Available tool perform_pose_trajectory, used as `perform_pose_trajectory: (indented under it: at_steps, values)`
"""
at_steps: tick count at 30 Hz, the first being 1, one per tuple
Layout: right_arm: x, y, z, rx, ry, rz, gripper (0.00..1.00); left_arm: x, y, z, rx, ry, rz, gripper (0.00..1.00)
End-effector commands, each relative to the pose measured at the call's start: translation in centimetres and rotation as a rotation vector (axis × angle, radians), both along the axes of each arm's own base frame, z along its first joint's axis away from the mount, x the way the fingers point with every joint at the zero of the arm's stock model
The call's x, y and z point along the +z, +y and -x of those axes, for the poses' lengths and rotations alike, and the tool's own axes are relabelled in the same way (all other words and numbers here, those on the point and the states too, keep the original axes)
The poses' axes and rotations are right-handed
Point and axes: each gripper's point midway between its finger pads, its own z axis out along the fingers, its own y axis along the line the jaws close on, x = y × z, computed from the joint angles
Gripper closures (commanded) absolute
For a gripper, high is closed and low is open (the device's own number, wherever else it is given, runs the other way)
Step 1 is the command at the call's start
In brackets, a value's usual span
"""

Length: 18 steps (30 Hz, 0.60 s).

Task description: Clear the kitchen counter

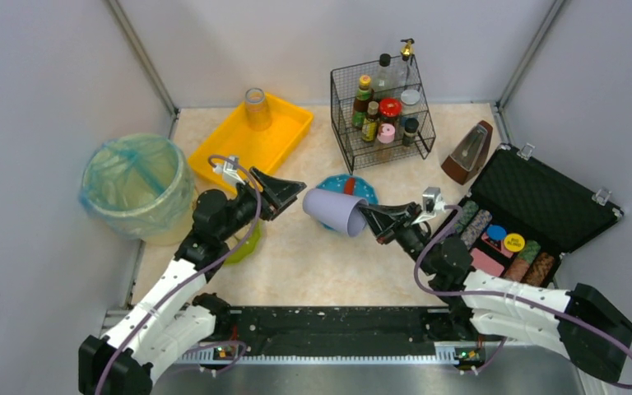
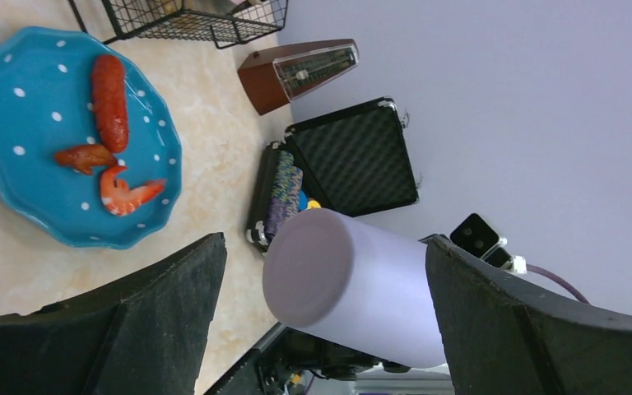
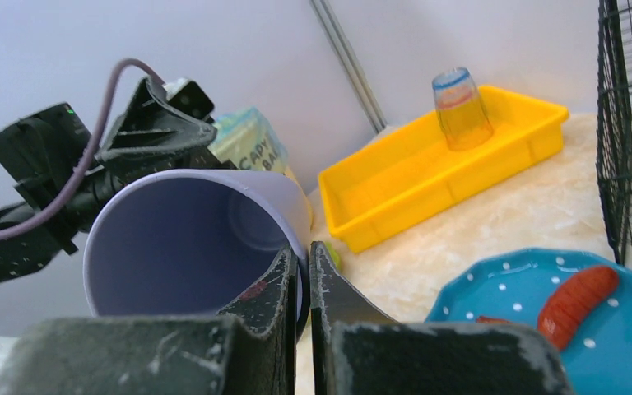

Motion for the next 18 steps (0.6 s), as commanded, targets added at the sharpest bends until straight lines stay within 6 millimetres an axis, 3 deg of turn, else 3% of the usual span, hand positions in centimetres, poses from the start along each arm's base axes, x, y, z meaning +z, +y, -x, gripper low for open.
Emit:
perform_pose_trajectory:
  at_steps: [1,14,18]
  values:
    - [5.5,-0.5,0.5,0.006,-0.143,-0.166,1.00,2.5,-1.1,0.3,-0.044,-0.009,0.113,0.04]
    - [5.5,2.0,-0.1,0.068,-0.161,-0.180,1.00,3.6,-3.7,1.7,-0.146,0.034,0.203,0.03]
    - [5.3,1.9,-0.2,0.059,-0.160,-0.197,1.00,3.5,-4.3,1.8,-0.161,0.040,0.201,0.03]
